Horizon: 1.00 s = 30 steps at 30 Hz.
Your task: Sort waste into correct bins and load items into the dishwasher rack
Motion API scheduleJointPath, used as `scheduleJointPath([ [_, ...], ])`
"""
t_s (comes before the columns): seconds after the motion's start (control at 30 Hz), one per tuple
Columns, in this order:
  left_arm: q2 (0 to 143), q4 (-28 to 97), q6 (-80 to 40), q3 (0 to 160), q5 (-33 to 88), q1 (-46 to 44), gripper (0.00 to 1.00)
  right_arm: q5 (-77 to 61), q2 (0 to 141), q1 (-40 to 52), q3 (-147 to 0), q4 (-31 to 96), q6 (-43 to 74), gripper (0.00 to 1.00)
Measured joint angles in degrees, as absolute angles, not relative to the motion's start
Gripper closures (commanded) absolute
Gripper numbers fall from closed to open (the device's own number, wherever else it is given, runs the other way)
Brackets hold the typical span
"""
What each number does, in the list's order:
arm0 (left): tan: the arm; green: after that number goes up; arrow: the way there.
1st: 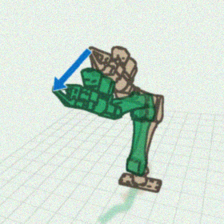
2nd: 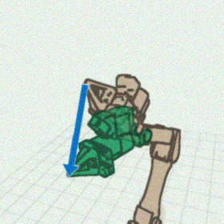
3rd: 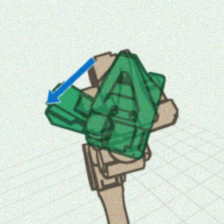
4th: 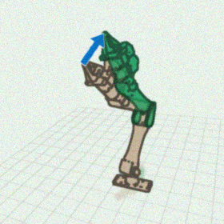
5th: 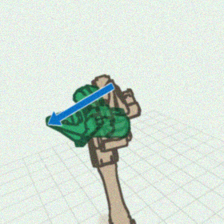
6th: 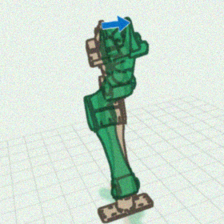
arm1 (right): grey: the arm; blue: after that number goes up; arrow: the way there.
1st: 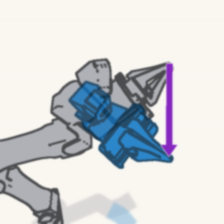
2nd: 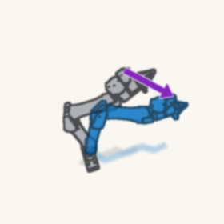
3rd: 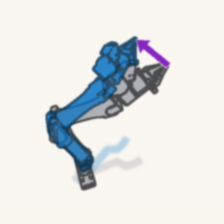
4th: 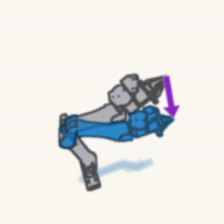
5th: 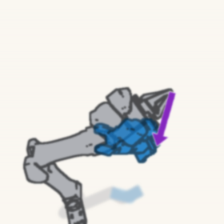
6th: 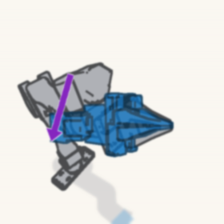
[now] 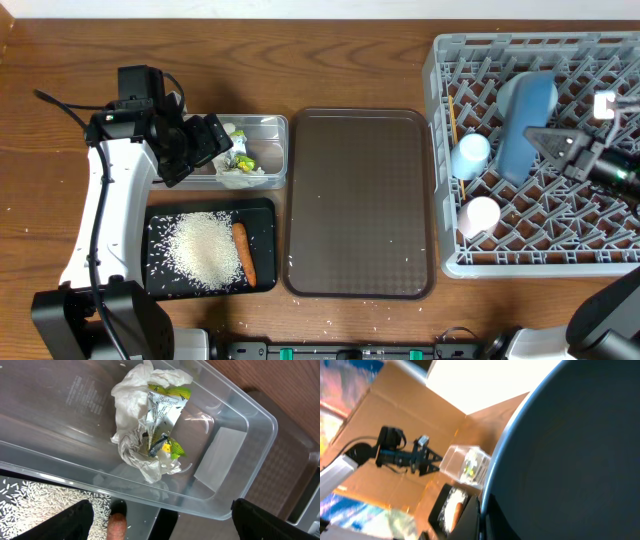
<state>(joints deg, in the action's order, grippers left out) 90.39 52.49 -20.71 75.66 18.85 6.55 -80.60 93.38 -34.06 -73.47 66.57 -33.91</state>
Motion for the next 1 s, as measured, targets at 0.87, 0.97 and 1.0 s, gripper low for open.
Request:
scheduleJointPath([
  [0.87,90.39,52.51,-20.71,75.66,18.87,6.55,0.09,-39.2,94.3,-55.07,-69.97,54.74,4.49,0.09],
  [0.97,90.39,52.49,-20.71,75.66,18.87,6.55,0.09,-33.41,94.3,-55.07,-70.37,54.96,8.36,0.02],
  [1.0,90.39,52.49,-20.71,75.66,18.87,6.55,0.09,-31.46,94.3,-55.07,-70.74,55.16,9.54,0.01],
])
